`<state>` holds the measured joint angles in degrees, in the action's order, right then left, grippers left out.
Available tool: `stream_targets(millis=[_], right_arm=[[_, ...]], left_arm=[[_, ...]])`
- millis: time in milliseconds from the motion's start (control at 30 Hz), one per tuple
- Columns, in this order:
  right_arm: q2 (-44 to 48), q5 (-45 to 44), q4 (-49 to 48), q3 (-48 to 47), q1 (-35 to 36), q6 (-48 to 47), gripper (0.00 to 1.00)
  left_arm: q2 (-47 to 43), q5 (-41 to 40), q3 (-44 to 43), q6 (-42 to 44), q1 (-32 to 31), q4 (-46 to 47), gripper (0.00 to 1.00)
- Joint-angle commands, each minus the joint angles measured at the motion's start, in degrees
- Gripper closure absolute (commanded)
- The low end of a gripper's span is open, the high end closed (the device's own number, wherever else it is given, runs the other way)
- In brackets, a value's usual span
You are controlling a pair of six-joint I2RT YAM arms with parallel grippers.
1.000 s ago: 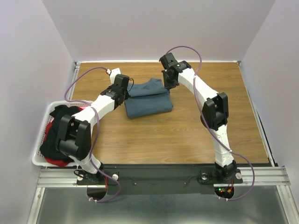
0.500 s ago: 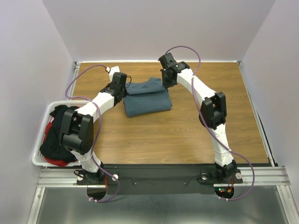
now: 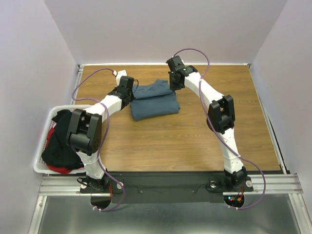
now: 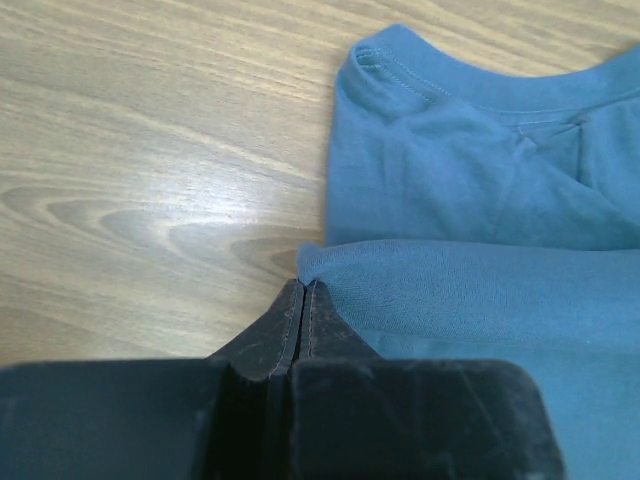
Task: Fold and stack the t-shirts
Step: Fold the tshirt
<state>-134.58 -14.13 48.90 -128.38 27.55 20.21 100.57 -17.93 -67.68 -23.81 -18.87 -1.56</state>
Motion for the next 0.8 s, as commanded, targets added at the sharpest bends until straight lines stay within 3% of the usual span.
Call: stream_targets(millis=[0,233,367,767], right_arm=[[-2.08,-2.83,-3.55,-2.58,-1.71,0.18,0.92],[-4.63,-3.19,-6.63,-4.51,-2.41,1.41,0.9],[-4.2,-2.66,-7.16,-6.79,-2.59,1.5,0.98],[1.6,-0.11,-8.47,-5.31,-2.68,1.76,0.99]], left_arm=[[1.64,-3.16,-4.56,1.84,1.65,1.12,1.0],[4.45,-2.9,-7.55,3.16,1.91,2.61,1.0],[4.37,-2.98,-8.61,3.25,2.26,2.62,1.0],[-1.52,-2.55,-3.34,-0.7,2.26,3.23,1.0]])
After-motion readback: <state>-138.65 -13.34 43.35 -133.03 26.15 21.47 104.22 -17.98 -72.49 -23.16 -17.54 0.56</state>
